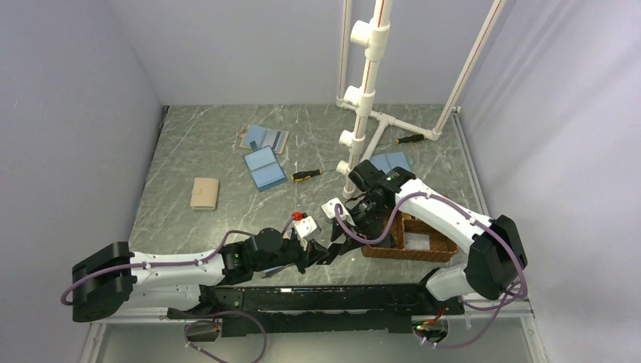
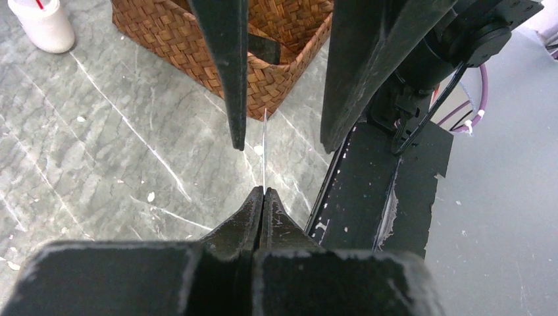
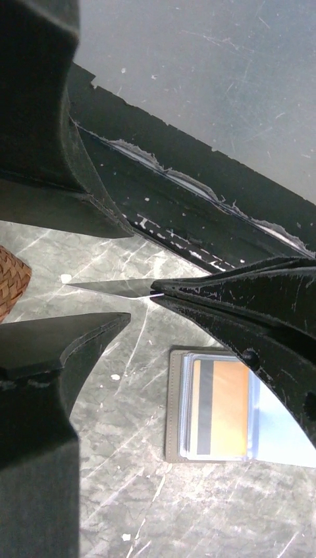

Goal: Take the credit cards out of the card holder
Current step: Place the credit card in the storage box.

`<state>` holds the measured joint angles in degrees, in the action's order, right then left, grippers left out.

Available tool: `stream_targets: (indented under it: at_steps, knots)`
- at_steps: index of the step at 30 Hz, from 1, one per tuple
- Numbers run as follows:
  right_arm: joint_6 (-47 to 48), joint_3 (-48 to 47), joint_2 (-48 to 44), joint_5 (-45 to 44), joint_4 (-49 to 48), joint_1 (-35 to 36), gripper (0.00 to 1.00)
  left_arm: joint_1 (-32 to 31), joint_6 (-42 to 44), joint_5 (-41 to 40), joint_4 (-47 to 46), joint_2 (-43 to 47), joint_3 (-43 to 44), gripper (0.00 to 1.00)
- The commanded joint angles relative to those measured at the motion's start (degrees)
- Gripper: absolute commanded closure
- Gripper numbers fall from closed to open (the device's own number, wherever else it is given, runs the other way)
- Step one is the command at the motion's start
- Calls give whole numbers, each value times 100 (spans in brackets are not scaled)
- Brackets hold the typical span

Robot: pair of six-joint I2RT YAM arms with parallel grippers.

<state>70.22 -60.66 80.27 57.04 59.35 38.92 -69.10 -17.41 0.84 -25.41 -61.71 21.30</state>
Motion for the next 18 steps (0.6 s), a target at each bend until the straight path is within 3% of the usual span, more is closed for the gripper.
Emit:
stream_targets:
  at_steps: [1,6,8,10,13,15,18]
  knots:
    - [-171,46,31,141,-302,-16,53,-66,202,-137,-446,12,178,100]
    - [-191,44,108,125,-308,5,63,-77,206,-159,-431,85,175,100]
    - [-114,3,159,115,-209,26,77,-82,211,-218,-421,149,158,100]
    - [41,-67,225,114,-29,34,97,-83,189,-284,-421,214,126,100]
    - [331,-209,247,22,306,33,100,-86,75,-487,-316,307,102,98]
    - [536,-348,225,-163,631,16,100,-86,-96,-727,-152,408,89,80]
    - [854,-625,159,-466,1211,-182,100,-85,-340,-949,249,759,29,45]
